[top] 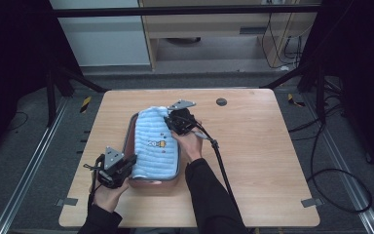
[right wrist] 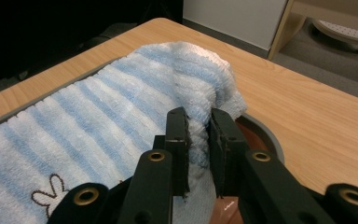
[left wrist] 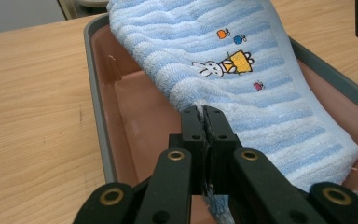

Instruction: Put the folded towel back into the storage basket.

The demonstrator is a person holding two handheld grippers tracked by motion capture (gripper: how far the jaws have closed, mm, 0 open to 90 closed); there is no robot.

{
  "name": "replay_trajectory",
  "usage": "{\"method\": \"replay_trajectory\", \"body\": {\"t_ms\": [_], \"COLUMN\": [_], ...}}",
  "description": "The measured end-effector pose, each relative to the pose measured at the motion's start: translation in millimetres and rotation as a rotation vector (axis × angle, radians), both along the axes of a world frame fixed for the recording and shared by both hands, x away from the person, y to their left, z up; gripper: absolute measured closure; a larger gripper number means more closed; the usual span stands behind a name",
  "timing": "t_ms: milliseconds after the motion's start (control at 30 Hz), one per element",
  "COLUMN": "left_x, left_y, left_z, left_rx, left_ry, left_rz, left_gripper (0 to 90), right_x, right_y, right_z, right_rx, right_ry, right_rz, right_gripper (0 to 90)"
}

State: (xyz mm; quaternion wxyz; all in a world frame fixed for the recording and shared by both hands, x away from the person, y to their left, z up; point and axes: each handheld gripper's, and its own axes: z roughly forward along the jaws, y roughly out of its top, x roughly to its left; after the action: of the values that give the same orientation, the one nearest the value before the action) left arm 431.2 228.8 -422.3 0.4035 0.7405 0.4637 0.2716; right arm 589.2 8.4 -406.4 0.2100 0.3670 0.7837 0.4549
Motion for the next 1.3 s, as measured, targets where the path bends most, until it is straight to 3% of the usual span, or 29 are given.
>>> {"method": "replay_trajectory", "body": {"t_ms": [467, 633, 800, 900, 1033, 1300], "left_x": [7.1, 8.1, 7.2, 6.4, 5.3, 6.5], "left_y": [1.5, 5.2, 9.2, 10.8, 13.9, 24.4], "left_z": [-8.5, -7.4, -3.4, -0.5, 4.8, 11.7], "left_rx": [0.031, 0.017, 0.003, -0.005, -0.016, -0.042], "left_ry": [0.051, 0.049, 0.017, -0.005, -0.034, -0.068], "left_rz": [0.016, 0.044, 0.067, 0.068, 0.070, 0.069], "left_gripper": [84.9, 71.9, 65.7, 62.9, 57.4, 46.0], "right_x": [2.8, 2.8, -1.5, -5.5, -11.6, -26.5], "right_y": [1.9, 3.7, -1.4, -8.6, -26.5, -69.8], "right_z": [-19.6, -23.9, -19.1, -13.7, -1.9, 14.3], "right_rx": [-0.031, -0.073, -0.057, -0.046, 0.011, 0.038], "right_ry": [0.031, 0.038, 0.011, -0.010, -0.045, -0.095], "right_rz": [-0.008, 0.010, -0.004, -0.016, -0.042, -0.088], "right_gripper": [76.7, 67.7, 55.8, 50.9, 41.0, 28.3]}}
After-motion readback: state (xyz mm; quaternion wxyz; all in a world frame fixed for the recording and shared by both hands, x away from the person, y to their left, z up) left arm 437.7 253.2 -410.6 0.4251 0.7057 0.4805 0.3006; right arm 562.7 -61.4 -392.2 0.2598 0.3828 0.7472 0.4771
